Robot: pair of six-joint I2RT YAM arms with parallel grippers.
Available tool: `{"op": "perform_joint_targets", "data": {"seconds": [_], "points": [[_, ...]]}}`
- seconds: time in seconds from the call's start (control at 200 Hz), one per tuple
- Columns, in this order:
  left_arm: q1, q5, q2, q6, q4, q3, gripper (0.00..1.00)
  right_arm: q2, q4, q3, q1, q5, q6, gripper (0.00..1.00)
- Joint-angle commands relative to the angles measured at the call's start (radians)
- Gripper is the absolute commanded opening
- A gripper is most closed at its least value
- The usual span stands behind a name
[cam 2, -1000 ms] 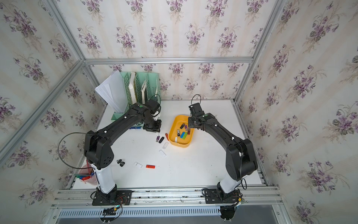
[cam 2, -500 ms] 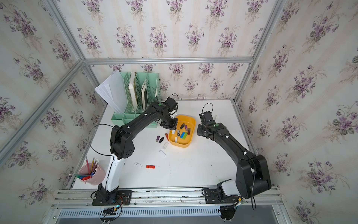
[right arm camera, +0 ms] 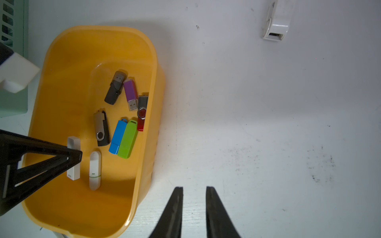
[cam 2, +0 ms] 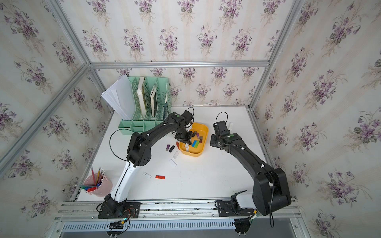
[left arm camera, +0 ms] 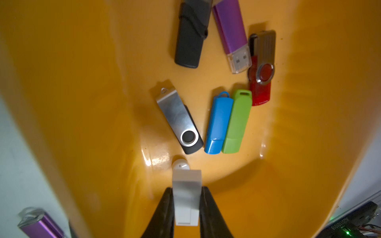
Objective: Put the usb flash drive into the storage box
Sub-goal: Place the USB flash in the storage box, then adjust the storage box at the center of the board.
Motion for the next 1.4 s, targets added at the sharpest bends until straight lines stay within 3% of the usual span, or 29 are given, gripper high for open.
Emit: {"op": "perform_joint_targets", "data": {"seconds": [0.0, 0.23, 0.43, 0.604, 0.749, 0.789, 0.889, 1.039, 1.199, 1.399], "points": [[0.001, -0.045, 0.012, 0.011, -0.024, 0.010, 0.23, 0.002, 0.015, -0.003, 0.000, -0.007, -0.009, 0.25], [0.000, -0.067, 0.033, 0.018, -0.048, 0.025, 0.28, -0.001, 0.022, -0.009, 0.000, -0.030, -0.011, 0.25], [-0.001, -0.027, 0.022, 0.011, -0.024, 0.023, 0.45, -0.010, 0.030, -0.019, 0.002, -0.056, -0.023, 0.25], [0.000, 0.064, -0.045, -0.007, 0.026, 0.018, 0.53, -0.032, 0.035, -0.027, 0.013, -0.123, -0.036, 0.27], [0.007, 0.040, -0.151, -0.004, 0.019, 0.009, 0.58, -0.037, 0.031, -0.018, 0.058, -0.185, -0.024, 0.29], [0.015, 0.026, -0.179, -0.001, 0.006, 0.002, 0.61, -0.025, 0.021, -0.010, 0.071, -0.209, -0.017, 0.34], [0.049, -0.001, -0.232, 0.009, -0.020, -0.044, 0.63, 0.015, -0.022, 0.017, 0.104, -0.224, 0.011, 0.58], [0.100, -0.014, -0.340, 0.012, 0.026, -0.216, 0.64, 0.038, -0.018, 0.012, 0.150, -0.226, 0.066, 0.85], [0.136, -0.015, -0.421, 0.012, 0.075, -0.370, 0.64, 0.107, -0.010, 0.005, 0.170, -0.212, 0.078, 0.93], [0.152, -0.013, -0.461, 0.015, 0.101, -0.453, 0.64, 0.210, -0.052, 0.033, 0.176, -0.140, 0.060, 0.98]]}}
